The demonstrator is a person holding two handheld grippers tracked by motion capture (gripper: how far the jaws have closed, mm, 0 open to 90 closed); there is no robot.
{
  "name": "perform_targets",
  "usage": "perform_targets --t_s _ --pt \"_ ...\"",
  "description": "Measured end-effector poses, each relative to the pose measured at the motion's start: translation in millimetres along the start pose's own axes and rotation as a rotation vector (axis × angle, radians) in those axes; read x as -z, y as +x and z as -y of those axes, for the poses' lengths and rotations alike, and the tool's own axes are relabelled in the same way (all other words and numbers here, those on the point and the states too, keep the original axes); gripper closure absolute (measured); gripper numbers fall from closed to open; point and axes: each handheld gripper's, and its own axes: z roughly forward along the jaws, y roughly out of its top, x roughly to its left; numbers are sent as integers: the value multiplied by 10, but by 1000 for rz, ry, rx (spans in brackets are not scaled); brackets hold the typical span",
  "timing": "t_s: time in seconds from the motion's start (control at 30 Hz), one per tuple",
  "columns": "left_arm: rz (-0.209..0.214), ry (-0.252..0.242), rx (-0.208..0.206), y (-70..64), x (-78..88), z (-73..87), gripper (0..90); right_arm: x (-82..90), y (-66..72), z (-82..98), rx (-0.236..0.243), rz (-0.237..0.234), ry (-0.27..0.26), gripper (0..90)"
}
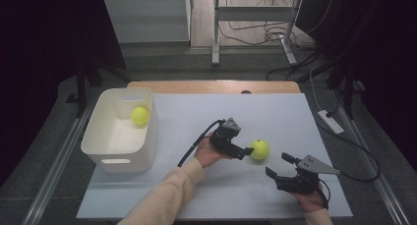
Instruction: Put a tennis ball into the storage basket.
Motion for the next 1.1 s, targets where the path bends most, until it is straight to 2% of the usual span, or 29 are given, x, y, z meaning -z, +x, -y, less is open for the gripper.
perform_targets --t_s 1.1 --pt "28 11 -1 -27 -297 -19 97 1 -5 -4 -8 -19 -8 144"
